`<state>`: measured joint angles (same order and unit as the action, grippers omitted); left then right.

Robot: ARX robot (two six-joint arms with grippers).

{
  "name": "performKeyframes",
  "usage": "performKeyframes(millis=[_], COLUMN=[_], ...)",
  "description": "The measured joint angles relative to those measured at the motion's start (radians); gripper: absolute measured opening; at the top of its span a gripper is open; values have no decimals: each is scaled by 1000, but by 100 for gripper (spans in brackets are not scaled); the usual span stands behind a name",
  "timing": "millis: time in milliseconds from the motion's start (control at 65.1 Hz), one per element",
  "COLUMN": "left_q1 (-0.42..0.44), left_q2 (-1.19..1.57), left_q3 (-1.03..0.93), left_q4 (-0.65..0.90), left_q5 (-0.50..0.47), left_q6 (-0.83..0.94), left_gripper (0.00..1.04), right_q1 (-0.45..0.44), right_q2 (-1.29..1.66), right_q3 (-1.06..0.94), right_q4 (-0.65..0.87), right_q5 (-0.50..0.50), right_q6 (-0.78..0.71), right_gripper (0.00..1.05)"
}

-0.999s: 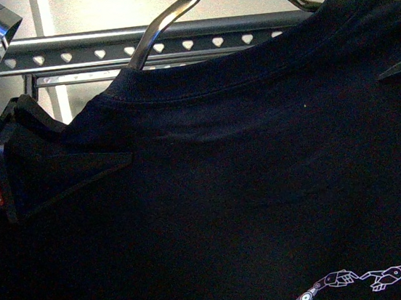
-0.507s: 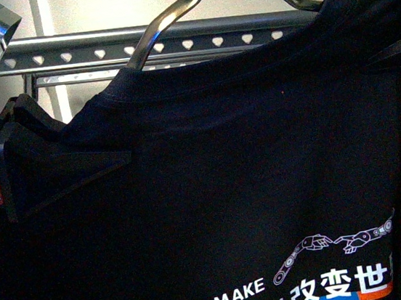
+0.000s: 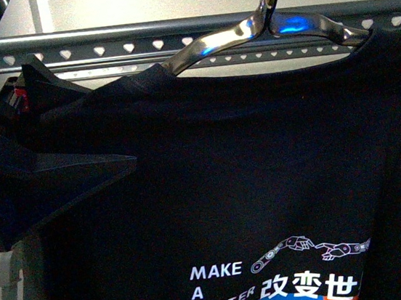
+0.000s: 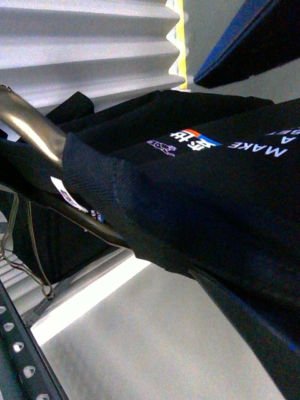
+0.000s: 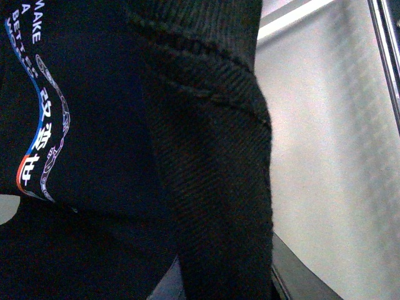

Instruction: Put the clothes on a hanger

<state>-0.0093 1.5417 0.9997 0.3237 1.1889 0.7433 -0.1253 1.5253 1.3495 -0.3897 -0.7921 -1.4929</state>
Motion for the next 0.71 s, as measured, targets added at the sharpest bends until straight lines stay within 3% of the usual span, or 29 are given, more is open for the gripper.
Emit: performKeyframes(millis=[61,307,492,707], left_q1=[-1,-9,-23,-42], left_q2=[0,0,0,0], left_q3=[0,0,0,0], left_q4=[0,0,0,0], left_q5=[7,18,38,54], left_q6=[-1,-3,-12,-14], left_gripper=[100,98,98,98], right_q1=[-18,-79,-186,-265], right_q2=[-9,-19,-36,-26], right_q3=[-14,-40,-85,-96], right_q4=[2,-45,-224,-303], right_q5=[-18,-85,-150,-216], right_q6=[8,7,-57,-102], right_gripper=[11,11,11,11])
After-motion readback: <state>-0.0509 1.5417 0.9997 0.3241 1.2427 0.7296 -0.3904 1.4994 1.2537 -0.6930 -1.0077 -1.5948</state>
